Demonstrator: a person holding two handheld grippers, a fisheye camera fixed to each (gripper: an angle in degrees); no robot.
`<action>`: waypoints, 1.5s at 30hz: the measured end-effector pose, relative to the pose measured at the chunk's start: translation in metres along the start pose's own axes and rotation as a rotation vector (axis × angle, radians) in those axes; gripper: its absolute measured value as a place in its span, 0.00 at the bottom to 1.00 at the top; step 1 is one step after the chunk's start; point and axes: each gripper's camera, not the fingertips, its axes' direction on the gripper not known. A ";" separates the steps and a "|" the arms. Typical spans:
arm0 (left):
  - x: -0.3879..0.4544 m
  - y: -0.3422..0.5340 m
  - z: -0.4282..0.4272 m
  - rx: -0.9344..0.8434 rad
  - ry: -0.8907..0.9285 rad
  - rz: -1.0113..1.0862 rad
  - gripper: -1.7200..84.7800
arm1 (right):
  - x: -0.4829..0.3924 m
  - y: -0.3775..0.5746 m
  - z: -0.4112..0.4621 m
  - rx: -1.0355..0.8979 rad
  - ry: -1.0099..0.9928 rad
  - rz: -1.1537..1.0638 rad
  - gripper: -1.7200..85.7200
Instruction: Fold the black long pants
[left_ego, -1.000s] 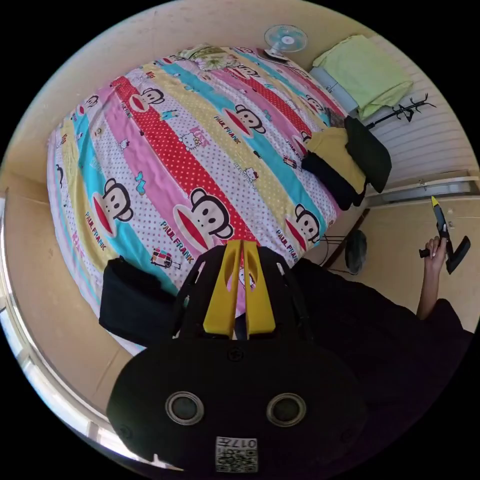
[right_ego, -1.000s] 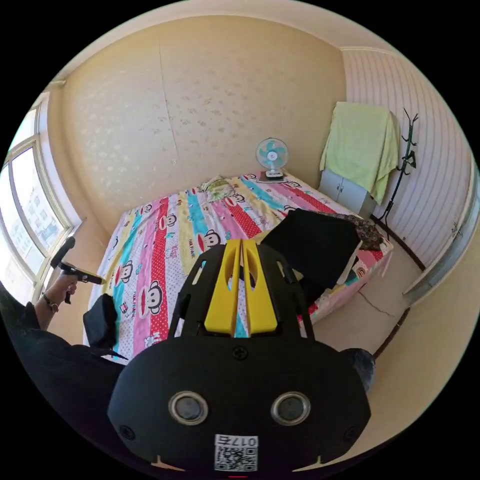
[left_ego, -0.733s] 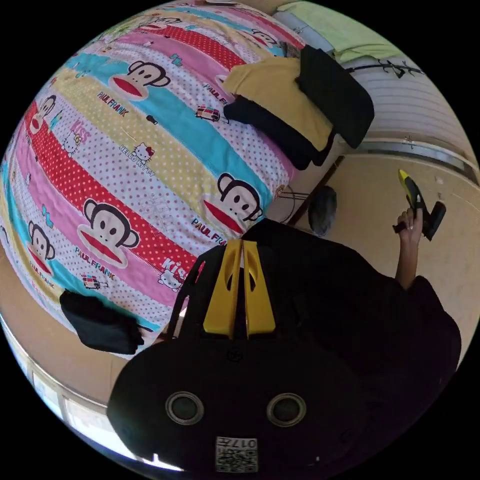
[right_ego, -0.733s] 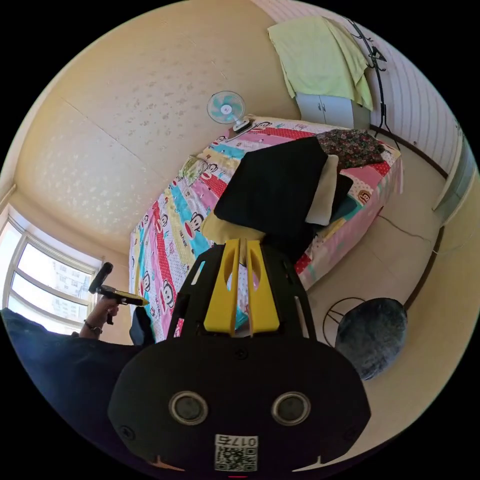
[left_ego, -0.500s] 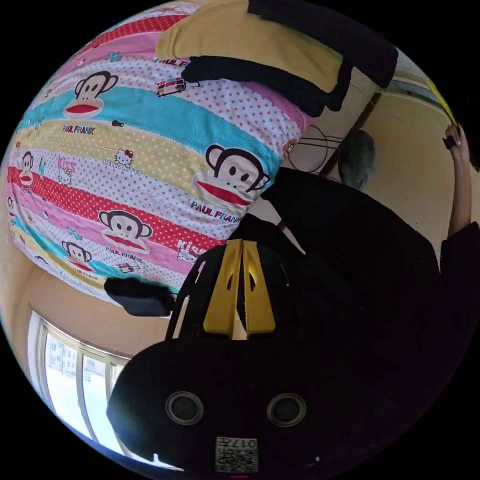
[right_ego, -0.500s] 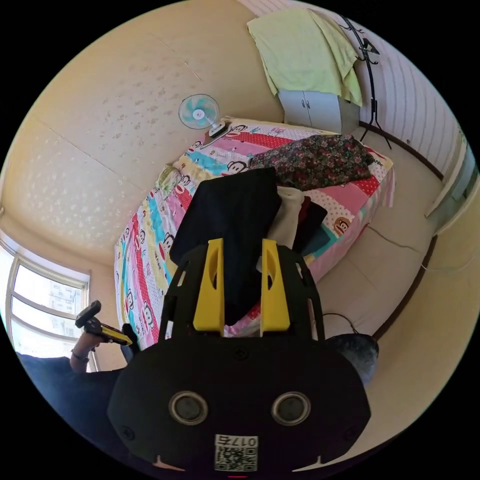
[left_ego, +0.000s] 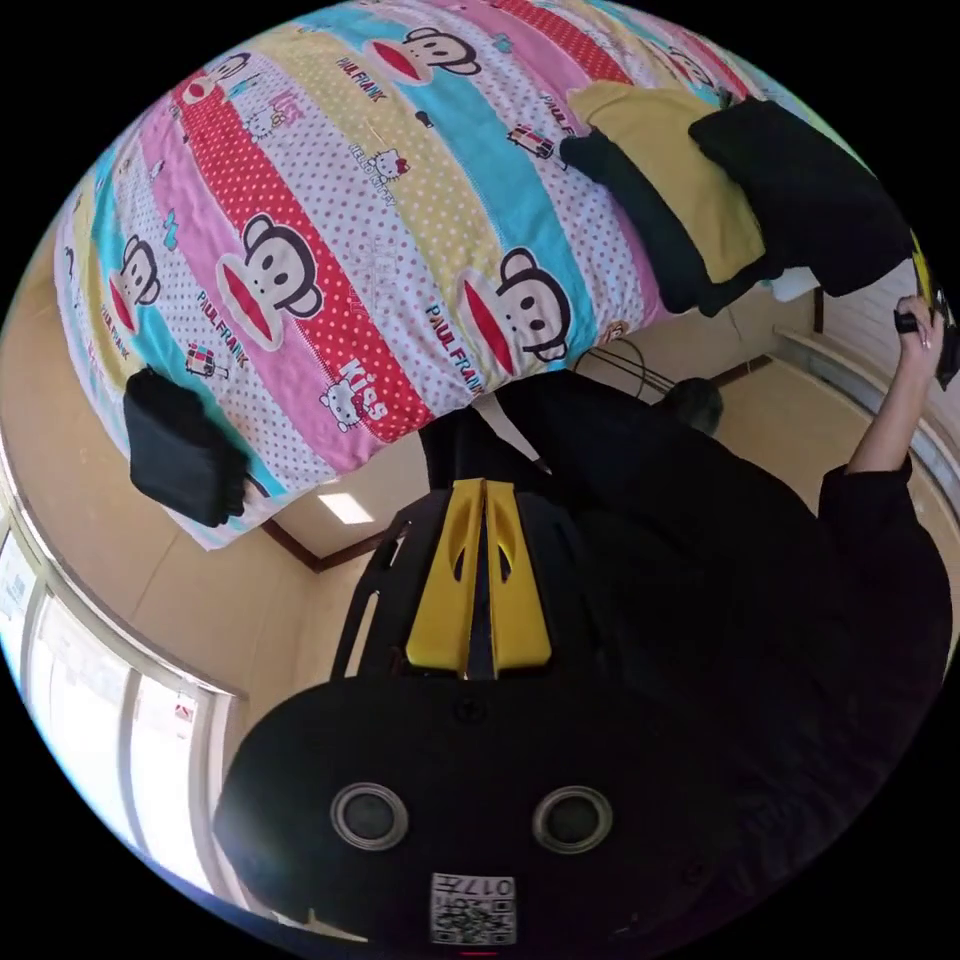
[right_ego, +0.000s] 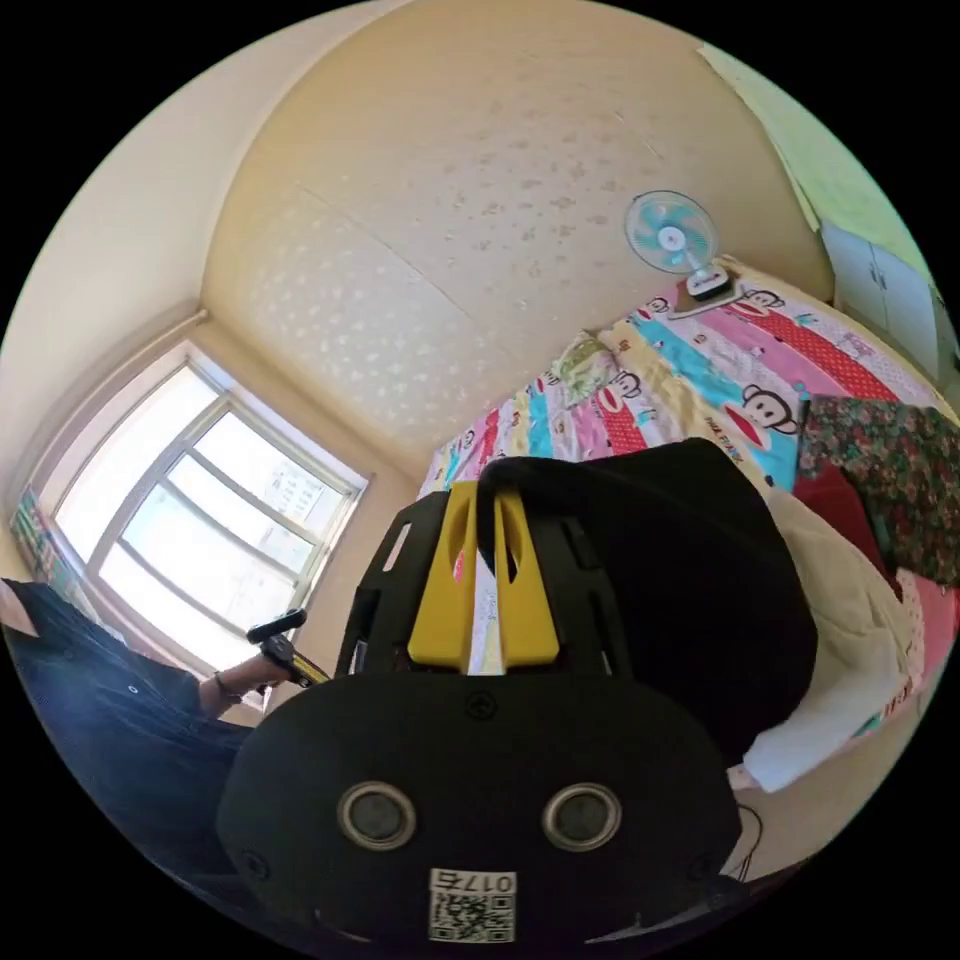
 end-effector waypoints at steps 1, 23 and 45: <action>-0.006 0.005 -0.007 0.062 0.074 -0.023 0.01 | -0.021 -0.016 0.021 -0.008 -0.107 -0.045 0.04; -0.164 0.082 0.084 0.391 0.607 -0.457 0.07 | -0.075 0.200 0.335 -1.442 -0.041 -0.174 0.03; -0.239 -0.176 0.136 0.310 0.549 0.190 0.03 | -0.106 0.079 0.292 -1.029 0.250 0.258 0.06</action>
